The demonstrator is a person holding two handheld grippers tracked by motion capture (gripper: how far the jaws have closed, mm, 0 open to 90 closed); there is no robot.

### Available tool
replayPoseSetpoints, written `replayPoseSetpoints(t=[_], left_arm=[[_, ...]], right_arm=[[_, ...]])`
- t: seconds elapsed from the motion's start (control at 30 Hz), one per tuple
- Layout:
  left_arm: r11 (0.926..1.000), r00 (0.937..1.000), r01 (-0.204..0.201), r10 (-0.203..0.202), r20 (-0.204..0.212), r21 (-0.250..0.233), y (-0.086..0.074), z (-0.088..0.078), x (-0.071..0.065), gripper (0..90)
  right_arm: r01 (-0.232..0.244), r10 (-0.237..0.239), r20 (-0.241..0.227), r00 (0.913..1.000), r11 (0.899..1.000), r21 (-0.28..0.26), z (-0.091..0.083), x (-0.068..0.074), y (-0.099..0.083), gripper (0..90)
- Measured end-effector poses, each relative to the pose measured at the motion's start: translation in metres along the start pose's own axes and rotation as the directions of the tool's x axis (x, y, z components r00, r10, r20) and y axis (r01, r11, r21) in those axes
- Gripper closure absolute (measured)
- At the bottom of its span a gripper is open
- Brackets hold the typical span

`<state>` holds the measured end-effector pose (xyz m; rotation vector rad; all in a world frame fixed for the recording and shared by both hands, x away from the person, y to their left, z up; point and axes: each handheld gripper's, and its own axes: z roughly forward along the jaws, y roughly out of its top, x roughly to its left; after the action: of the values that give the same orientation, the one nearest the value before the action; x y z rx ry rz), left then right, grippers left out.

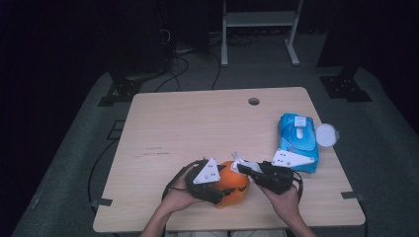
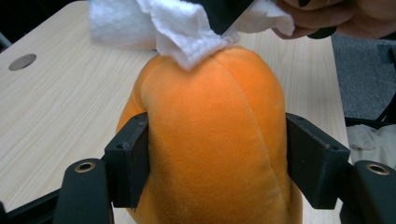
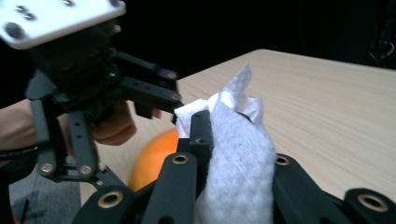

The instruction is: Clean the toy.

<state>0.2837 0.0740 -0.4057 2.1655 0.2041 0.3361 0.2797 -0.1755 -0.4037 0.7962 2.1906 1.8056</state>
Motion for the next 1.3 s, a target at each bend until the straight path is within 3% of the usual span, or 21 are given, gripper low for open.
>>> replayPoseSetpoints(t=[0.07,0.2,0.27,0.37,0.63,0.67,0.73,0.8,0.9,1.0,1.13,1.23,1.3], left_arm=[[0.9998,0.9998,0.02,-0.02,-0.005,0.0,-0.001,-0.001,0.002,29.2],[0.9935,0.9933,0.114,-0.114,-0.02,-0.002,-0.005,-0.001,0.009,17.2],[0.9911,0.991,0.133,-0.133,-0.016,0.007,-0.006,-0.001,0.012,15.1],[0.9918,0.991,0.128,-0.127,-0.042,0.007,-0.006,-0.004,0.015,22.5],[0.9902,0.9894,0.14,-0.139,-0.042,0.01,-0.008,-0.007,0.018,27.5],[0.9874,0.9865,0.158,-0.158,-0.044,0.007,-0.008,-0.007,0.019,27.9],[0.9884,0.9875,0.152,-0.151,-0.043,0.004,-0.007,-0.004,0.017,28.6],[0.9901,0.989,0.14,-0.14,-0.048,0.007,-0.006,-0.004,0.016,28.0],[0.9875,0.9868,0.157,-0.157,-0.039,0.004,-0.007,-0.006,0.019,22.8],[0.9817,0.9809,0.19,-0.19,-0.043,0.006,-0.007,-0.006,0.021,15.2],[0.9742,0.975,0.221,-0.219,-0.037,0.048,-0.01,0.0,0.021,10.8],[0.9813,0.9803,0.189,-0.186,-0.066,0.037,-0.009,-0.002,0.018,25.4],[0.989,0.9867,0.147,-0.145,-0.074,0.019,-0.006,0.0,0.013,33.7]], right_arm=[[0.009,-0.009,0.015,0.9999,1.0,0.012,0.001,-0.001,0.0,79.7],[-0.053,0.051,0.06,0.9969,0.998,0.036,-0.001,-0.018,-0.012,79.7],[-0.063,0.06,0.065,0.9961,0.997,0.046,-0.002,-0.021,-0.015,79.7],[-0.058,0.055,0.061,0.9966,0.997,0.052,0.0,-0.018,-0.015,79.8],[-0.018,0.017,0.022,0.9996,0.999,0.035,0.0,0.0,-0.01,80.0],[0.012,-0.012,-0.002,0.9999,0.999,0.031,0.002,0.007,-0.007,80.0],[0.039,-0.038,-0.031,0.9988,0.999,0.035,0.005,0.015,-0.005,79.9],[0.087,-0.087,-0.014,0.9961,0.995,0.054,0.008,0.018,-0.004,80.0],[0.035,-0.034,-0.011,0.9993,0.998,0.046,0.006,0.007,-0.006,80.0],[0.001,-0.001,0.009,1.0,0.999,0.04,0.003,-0.002,-0.01,80.0],[-0.001,0.0,0.029,0.9996,0.999,0.039,0.002,-0.003,-0.01,80.0],[0.04,-0.041,0.025,0.9988,0.998,0.05,0.004,0.008,-0.008,80.0],[0.07,-0.07,-0.015,0.9975,0.996,0.054,0.008,0.017,-0.005,80.0]])
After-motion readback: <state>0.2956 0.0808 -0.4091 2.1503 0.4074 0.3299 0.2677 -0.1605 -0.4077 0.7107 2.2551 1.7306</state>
